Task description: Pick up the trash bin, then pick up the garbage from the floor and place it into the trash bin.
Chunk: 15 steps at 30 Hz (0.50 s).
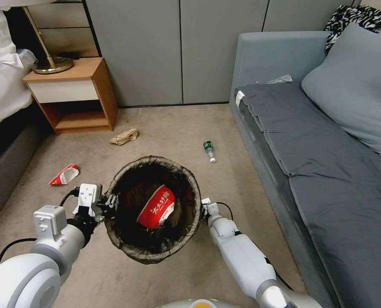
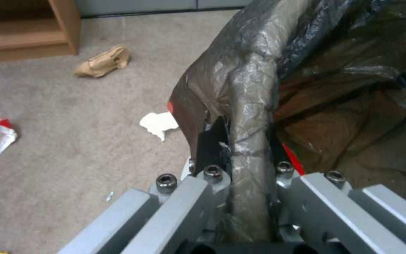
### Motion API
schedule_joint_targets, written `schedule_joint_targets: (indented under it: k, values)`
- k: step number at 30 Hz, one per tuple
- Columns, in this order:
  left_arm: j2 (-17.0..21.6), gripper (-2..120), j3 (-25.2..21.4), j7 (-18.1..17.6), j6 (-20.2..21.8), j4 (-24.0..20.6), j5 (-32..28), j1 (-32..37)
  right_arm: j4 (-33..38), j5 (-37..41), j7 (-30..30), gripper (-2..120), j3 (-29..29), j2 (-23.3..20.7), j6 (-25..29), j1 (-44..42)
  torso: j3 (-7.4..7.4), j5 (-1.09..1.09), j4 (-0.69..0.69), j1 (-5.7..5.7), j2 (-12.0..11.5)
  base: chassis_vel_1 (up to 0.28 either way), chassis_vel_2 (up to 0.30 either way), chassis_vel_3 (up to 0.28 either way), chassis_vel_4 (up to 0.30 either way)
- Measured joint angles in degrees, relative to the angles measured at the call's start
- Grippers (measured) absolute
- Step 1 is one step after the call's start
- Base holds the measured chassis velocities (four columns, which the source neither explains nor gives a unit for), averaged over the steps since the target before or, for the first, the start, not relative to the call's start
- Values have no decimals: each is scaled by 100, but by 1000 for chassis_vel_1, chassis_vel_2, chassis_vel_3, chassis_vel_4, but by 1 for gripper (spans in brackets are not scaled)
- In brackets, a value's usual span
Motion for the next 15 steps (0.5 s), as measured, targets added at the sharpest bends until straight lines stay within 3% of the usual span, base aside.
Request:
schedule_joint_targets:
  k: [5, 6, 7, 9, 10, 15]
  values:
    - [38, 1, -32, -1, 0, 0, -31, 35, 1140, 99, -62, 0, -65, 2, -20, -161, 0, 10, 11, 0, 0, 0, 0, 0, 0]
    - [52, 1, -40, -2, 0, 0, -43, 42, 1694, 231, -115, 0, -118, -117, -100, -201, -1, 13, 15, 0, 0, 0, 0, 0, 0]
    - [52, 1, -40, -2, 0, 0, -43, 42, 1694, 231, -115, 0, -118, -117, -100, -201, -1, 13, 15, 0, 0, 0, 0, 0, 0]
    - [63, 1, -42, -6, 0, 0, -49, 44, 2487, 534, -159, 0, -179, -470, -315, -234, -2, 4, 13, 0, 0, 0, 0, 0, 0]
    - [71, 1, -40, -6, 0, 0, -58, 44, 2972, 766, -191, 0, -226, -683, -489, -254, -1, 11, 10, 0, 0, 0, 0, 0, 0]
    - [87, 1, -31, -3, 0, 0, -74, 47, 3959, 1316, -282, 0, -243, -1147, -817, -288, -2, 10, 10, 0, 0, 0, 0, 0, 0]
